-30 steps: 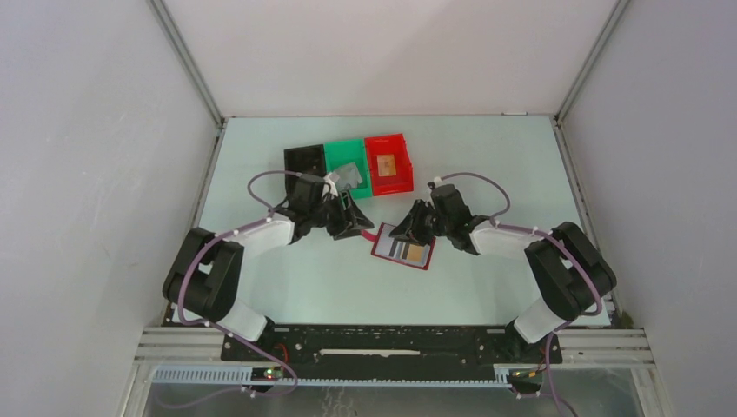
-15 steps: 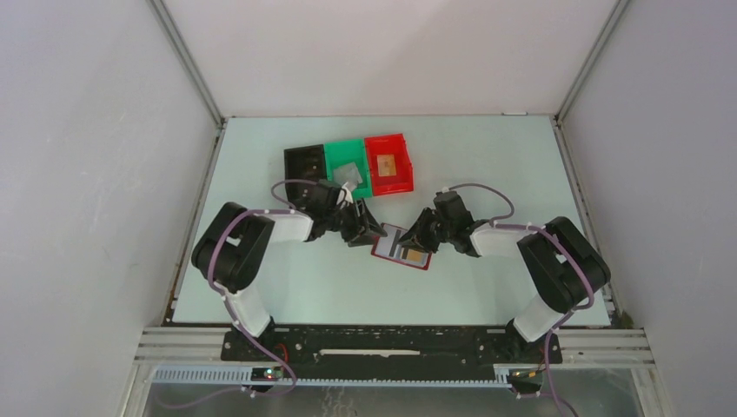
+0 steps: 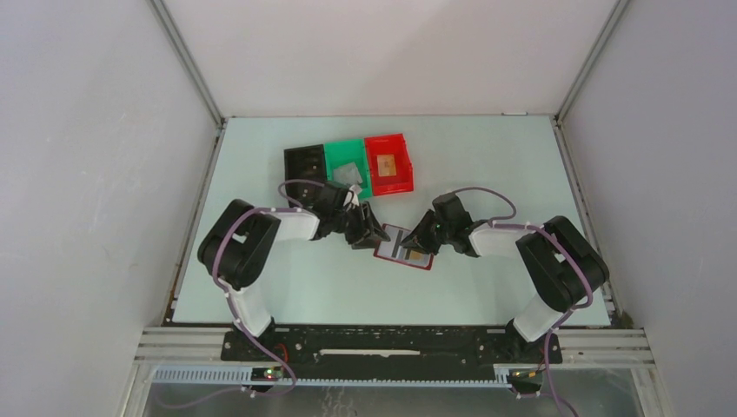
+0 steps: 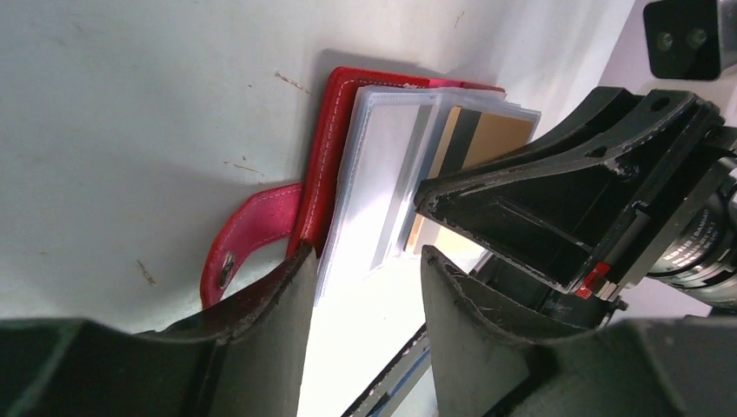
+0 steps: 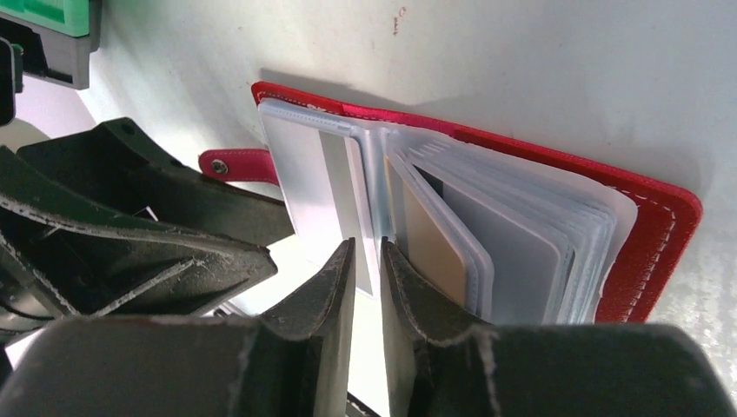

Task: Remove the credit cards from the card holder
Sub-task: Remove the credit card from the card holder.

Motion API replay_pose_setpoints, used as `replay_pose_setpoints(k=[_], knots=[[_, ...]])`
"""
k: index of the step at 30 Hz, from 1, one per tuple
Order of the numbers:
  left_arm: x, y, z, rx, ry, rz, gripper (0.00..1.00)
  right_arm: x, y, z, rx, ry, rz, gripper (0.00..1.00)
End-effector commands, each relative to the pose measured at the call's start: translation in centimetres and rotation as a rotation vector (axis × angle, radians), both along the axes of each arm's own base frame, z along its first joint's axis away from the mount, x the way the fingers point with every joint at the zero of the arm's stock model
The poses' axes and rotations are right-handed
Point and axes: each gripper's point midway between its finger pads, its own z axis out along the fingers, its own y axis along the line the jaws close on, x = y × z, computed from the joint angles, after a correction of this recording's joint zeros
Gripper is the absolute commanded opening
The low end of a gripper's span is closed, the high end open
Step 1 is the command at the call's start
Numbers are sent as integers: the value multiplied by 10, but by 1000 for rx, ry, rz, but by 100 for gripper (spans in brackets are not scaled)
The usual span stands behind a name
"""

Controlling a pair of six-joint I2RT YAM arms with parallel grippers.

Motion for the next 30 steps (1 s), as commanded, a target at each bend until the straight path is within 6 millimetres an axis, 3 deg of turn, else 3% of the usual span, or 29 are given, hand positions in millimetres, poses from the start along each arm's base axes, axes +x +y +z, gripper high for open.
replay_pose_setpoints(k=[1,6,11,16,19,24,30], knots=[[2,1,6,80,-70,-26,54,-5,-20,-24,-116,66,-59,25],[10,-2,40,64,-186,-22,55,-2,-24,-25,-138,64,-77,25],[12,-23,50,-40,-191,-60,56,0,-27,-29,-144,78,-99,25],[12,-38,44,-117,-157,-72,56,1,-28,-32,-150,85,-108,25],[12,-39,30,-108,-118,-75,56,0,-28,-35,-152,94,-108,26],[7,-32,2,-37,-52,-62,55,0,-23,-37,-127,103,-95,26],[2,-25,-11,11,-23,-52,55,0,-13,-28,-35,63,-88,21]])
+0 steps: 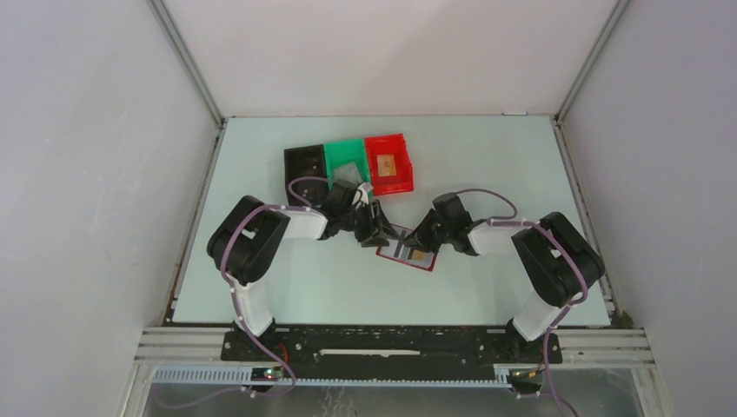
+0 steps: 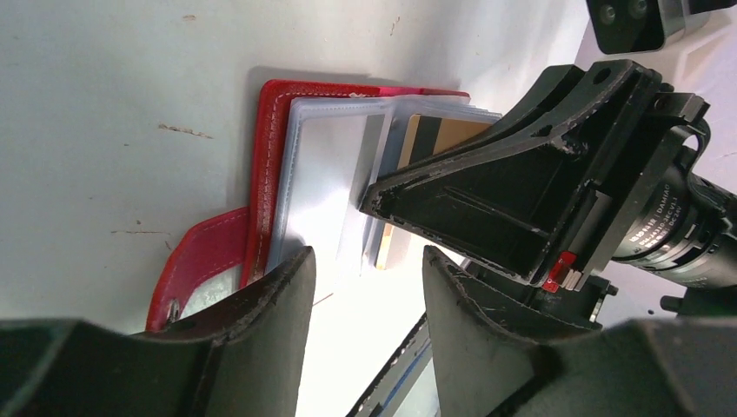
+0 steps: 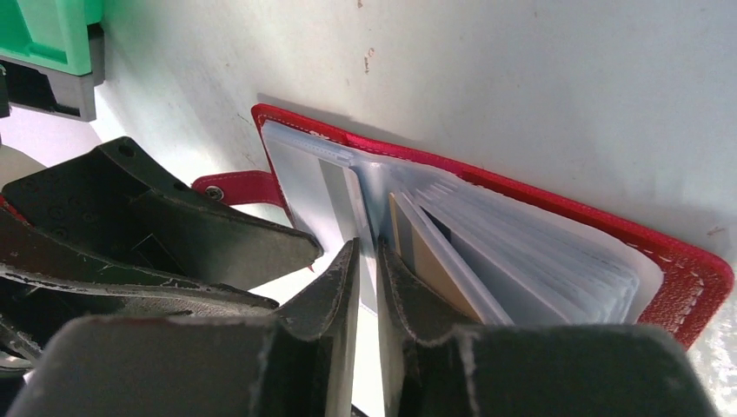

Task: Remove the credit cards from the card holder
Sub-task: Remove the credit card from the card holder.

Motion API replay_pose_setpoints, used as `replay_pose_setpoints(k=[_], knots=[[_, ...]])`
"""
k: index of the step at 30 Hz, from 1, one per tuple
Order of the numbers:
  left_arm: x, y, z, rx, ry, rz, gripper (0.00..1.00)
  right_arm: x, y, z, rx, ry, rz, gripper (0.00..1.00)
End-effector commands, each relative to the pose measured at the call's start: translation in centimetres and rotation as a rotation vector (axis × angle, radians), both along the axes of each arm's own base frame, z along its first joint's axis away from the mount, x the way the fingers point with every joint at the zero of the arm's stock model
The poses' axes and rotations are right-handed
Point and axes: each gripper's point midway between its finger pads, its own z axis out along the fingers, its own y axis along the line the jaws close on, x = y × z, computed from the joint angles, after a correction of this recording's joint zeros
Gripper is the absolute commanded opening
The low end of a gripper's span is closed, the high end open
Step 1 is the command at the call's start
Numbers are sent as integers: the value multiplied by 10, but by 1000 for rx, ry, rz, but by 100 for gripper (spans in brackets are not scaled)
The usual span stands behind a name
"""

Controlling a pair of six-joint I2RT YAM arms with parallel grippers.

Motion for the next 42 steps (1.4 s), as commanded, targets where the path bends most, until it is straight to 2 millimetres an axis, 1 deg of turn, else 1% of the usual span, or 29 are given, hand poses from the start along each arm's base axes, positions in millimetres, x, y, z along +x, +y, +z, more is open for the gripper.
replay_pose_setpoints(k=[1,4,7,10,13,16,21,23,33,36,42], knots=[[1,4,-16,65,18,12,55,-8,-10,-19,-16,29,-37,18],[0,5,-18,71,28,13,55,-8,-7,-16,36,9,-43,10],[-1,5,-19,72,31,12,54,-7,0,-13,111,-11,-44,5],[-1,5,-19,71,33,10,54,-8,3,-14,164,-16,-53,0],[-1,5,-16,67,24,8,54,-9,3,-16,201,-15,-68,0],[-1,5,-11,62,14,7,54,-13,-1,-19,201,-16,-79,0],[0,8,-6,70,-5,8,55,-19,-16,-20,137,-29,-102,0],[0,8,-5,71,-6,9,55,-20,-20,-19,114,-39,-107,0],[1,13,-2,69,-13,15,55,-22,-27,-8,80,-73,-103,0],[2,13,-2,69,-10,15,56,-23,-30,-3,72,-87,-104,0],[2,13,-5,70,-4,13,56,-27,-35,0,52,-92,-108,0]])
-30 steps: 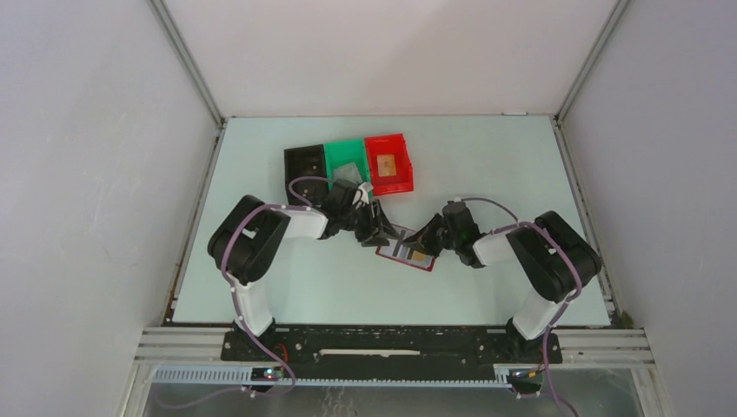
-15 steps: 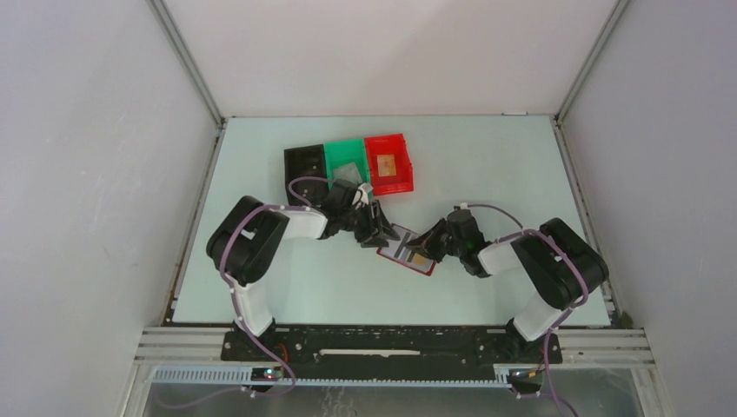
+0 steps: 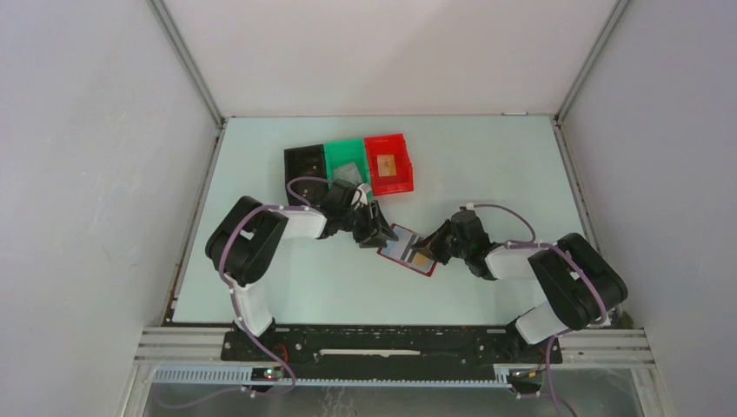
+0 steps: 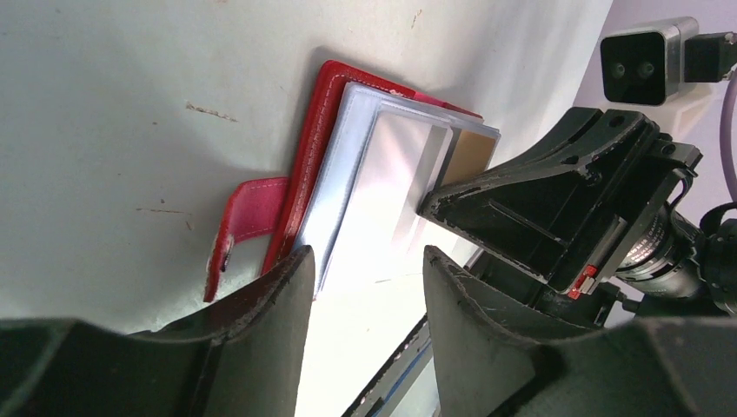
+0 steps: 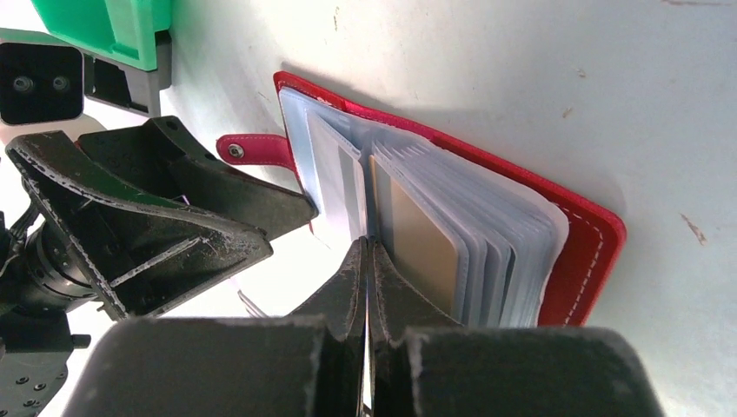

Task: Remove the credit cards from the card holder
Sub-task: Remove the credit card from the card holder.

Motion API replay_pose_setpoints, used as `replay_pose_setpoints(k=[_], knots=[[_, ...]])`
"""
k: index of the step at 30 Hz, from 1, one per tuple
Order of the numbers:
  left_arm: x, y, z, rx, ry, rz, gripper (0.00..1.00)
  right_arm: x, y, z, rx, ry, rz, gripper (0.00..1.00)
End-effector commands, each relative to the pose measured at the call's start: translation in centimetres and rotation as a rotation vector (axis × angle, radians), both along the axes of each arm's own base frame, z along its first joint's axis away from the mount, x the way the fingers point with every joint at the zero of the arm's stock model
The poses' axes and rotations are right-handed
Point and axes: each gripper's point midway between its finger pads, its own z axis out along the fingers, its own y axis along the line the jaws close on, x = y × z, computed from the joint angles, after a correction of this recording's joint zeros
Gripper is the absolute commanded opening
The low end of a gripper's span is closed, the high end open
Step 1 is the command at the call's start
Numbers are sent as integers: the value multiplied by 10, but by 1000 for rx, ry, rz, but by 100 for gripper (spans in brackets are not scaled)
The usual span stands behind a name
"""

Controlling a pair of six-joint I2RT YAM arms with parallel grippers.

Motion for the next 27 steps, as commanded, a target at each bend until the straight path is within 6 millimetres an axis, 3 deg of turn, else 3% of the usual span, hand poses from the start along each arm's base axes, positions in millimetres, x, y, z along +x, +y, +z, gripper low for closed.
replay_pose_setpoints(k=[1,11,21,27], knots=[[5,7,-4,40,-25,5,56,-9,-13,-9,-70,15,-11,0],[4,8,-6,45,-19,4,56,-14,-23,3,-97,-13,-32,0],[4,7,-5,43,-22,4,56,-22,-29,3,-94,-13,-42,0],[6,4,14,15,-72,-12,56,-27,-30,2,-101,-13,-28,0]])
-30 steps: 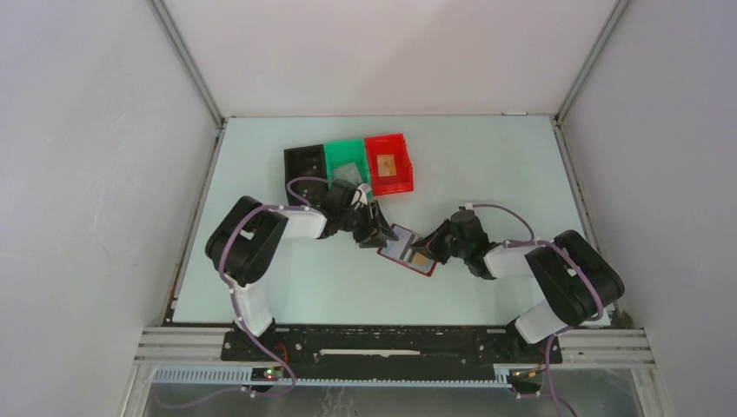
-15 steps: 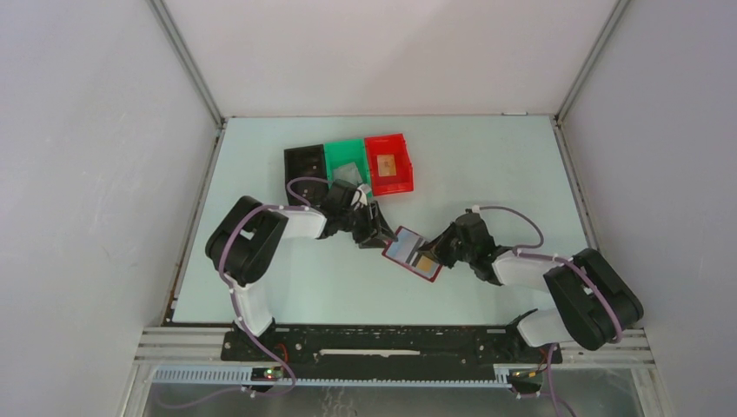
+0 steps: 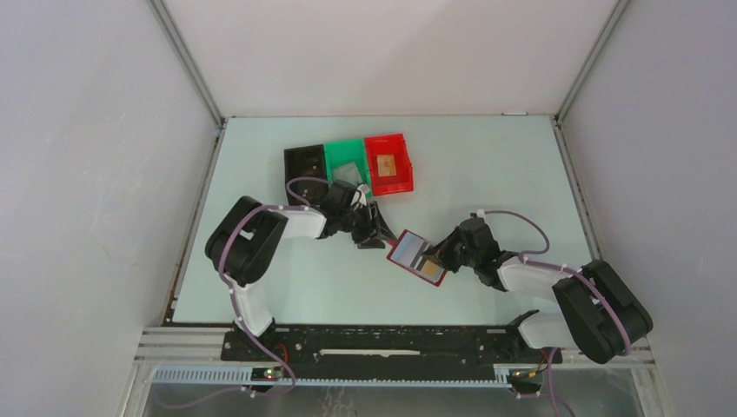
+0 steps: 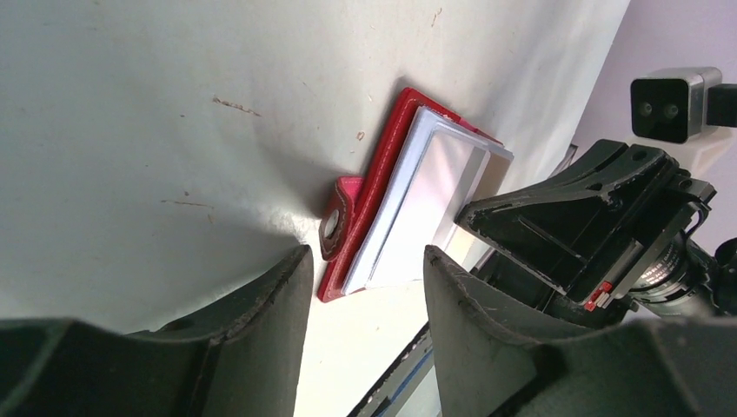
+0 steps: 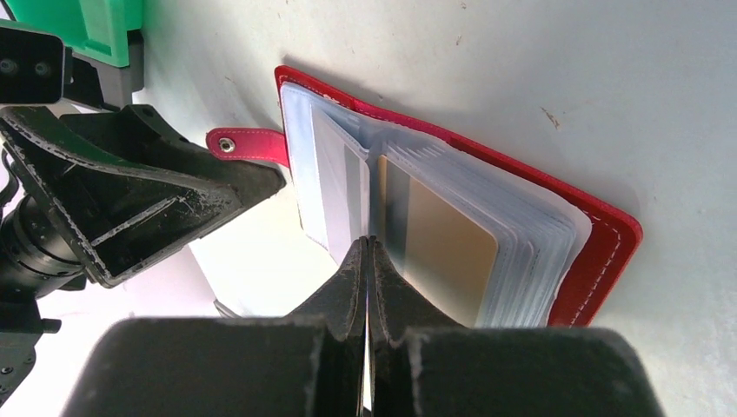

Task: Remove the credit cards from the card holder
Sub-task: Remove the credit card from the card holder.

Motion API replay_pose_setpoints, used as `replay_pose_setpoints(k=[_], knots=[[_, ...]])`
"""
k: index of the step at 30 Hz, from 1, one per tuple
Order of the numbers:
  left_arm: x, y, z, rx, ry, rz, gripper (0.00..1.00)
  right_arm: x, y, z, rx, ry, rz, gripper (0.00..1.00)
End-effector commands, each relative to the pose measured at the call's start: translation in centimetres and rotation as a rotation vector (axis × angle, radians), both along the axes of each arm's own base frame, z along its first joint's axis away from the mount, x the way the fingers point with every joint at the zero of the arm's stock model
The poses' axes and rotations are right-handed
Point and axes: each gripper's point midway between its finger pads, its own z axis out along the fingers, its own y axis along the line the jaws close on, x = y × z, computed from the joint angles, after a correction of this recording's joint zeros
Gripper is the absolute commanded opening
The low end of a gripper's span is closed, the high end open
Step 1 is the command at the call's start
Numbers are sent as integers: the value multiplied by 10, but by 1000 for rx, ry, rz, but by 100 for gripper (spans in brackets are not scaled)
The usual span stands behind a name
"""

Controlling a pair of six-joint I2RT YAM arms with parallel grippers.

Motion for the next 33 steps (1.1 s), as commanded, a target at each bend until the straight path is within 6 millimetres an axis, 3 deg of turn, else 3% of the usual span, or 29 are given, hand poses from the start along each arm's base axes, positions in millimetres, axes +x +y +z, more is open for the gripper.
replay_pose_setpoints(k=[1,6,9,16,18,25,33], knots=[[6,-2,24,-15,-94,-29,56,-3,-5,-2,-24,-12,6,0],[1,-17,50,-61,-158,-92,57,-5,-3,-5,-17,-1,13,0],[-8,-32,55,-92,-163,-157,57,-5,-1,-6,-9,2,17,0],[-21,-43,33,-80,-95,-198,57,-6,1,-9,9,22,23,0],[-22,-42,24,-64,-76,-193,56,-6,1,-10,12,32,19,6],[-24,-38,5,-31,-34,-177,56,-5,-5,-12,10,37,-18,39],[-26,-38,-2,-26,-8,-179,56,-6,-11,-16,25,49,-61,44]])
